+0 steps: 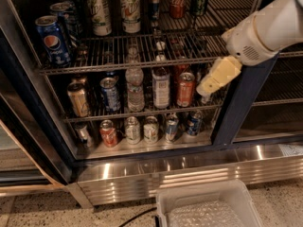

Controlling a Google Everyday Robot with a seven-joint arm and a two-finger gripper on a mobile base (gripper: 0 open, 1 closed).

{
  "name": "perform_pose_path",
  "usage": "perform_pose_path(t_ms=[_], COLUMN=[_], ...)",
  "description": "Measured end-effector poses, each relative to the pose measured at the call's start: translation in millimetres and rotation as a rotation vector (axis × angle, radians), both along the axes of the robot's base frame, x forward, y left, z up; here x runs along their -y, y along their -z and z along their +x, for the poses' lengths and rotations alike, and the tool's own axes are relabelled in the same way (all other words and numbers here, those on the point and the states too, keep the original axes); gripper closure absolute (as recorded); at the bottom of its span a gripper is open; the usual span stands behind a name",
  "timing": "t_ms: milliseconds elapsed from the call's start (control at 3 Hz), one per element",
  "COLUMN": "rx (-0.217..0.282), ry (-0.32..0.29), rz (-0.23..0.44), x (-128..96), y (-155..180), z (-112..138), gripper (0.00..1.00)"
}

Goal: Pick coke can from top shelf of fridge

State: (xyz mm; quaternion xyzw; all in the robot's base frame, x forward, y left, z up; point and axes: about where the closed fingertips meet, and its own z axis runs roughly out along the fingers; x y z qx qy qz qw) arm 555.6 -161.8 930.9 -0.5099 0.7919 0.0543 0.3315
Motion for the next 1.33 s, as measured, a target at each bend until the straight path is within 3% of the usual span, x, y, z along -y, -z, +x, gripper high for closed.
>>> perform_pose_path(t_ms=[333,667,1000,1333], rx=[0.036,0.086,0.155,0.155], ry=[0.061,0.082,0.026,0.026], rz=[0.071,0.124,0.160,0.160], x=[-2.2,-10.5,-75.2,-75.3], y=[5.3,1.1,-17.5,-17.5], z=[32.7,56.8,91.2,91.3], gripper=[0.00,0.00,0.00,0.00])
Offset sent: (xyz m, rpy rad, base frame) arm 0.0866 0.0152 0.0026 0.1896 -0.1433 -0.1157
